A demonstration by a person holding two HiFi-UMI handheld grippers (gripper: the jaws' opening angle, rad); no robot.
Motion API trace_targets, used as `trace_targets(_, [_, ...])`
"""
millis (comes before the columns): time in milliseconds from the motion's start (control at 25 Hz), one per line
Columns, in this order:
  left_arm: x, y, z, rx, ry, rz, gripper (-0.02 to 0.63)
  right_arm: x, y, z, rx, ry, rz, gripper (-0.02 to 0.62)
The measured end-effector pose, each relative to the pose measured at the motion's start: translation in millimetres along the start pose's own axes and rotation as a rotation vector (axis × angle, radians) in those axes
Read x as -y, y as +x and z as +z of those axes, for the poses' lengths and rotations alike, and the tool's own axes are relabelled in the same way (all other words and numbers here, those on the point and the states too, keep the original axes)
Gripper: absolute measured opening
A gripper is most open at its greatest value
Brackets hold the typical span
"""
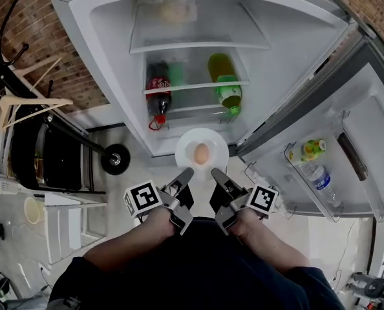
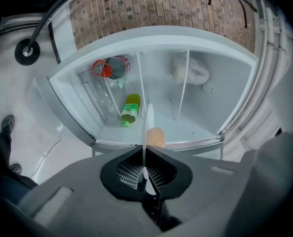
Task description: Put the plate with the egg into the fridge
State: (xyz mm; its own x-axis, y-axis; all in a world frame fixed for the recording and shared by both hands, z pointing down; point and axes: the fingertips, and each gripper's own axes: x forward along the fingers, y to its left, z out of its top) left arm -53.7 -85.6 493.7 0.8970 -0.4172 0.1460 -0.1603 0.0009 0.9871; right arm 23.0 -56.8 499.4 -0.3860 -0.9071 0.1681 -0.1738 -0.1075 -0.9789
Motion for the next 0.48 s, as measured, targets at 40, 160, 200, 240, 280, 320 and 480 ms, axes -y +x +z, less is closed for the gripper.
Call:
trace_targets(40, [1.3, 3.9, 6.4, -0.007, 0.002, -0.004, 0.018, -1.5, 5.8, 3.8, 0.008, -0.007, -0.002, 0.020])
trace_targets(160, [0.9, 14.3, 19.9, -0.014, -0.006, -0.003, 0.018, -2.3, 19.2, 13.8, 0.021, -0.017, -0.012, 0.021])
trace_targets(200, [0.6, 17.6, 22.8, -0.012, -0.011, 0.000, 0.018, -2.1, 22.5, 17.0, 0.021, -0.016, -0.015, 0.021])
trace_targets(240, [1.2, 21.0, 25.8, -0.009, -0.014, 0.001, 0.018, -2.7, 25.7, 20.8, 0.018, -0.016, -0.016, 0.021])
trace_targets(280, [2.6, 24.7, 29.6, -0.004, -0.012, 0.000, 0.018, -4.1, 29.3, 25.1, 0.013, -0.019, -0.013, 0.021])
trace_targets(320, [4.3, 28.6, 34.2, 0.003, -0.008, -0.001, 0.018, -5.6, 33.6, 29.9, 0.007, -0.023, -0.009, 0.020])
trace_targets(480, [4.9, 42.5, 49.2, 0.049, -0.018, 0.013, 0.018, -5.2, 51.5, 46.3, -0.030, -0.026, -0.005, 0.021])
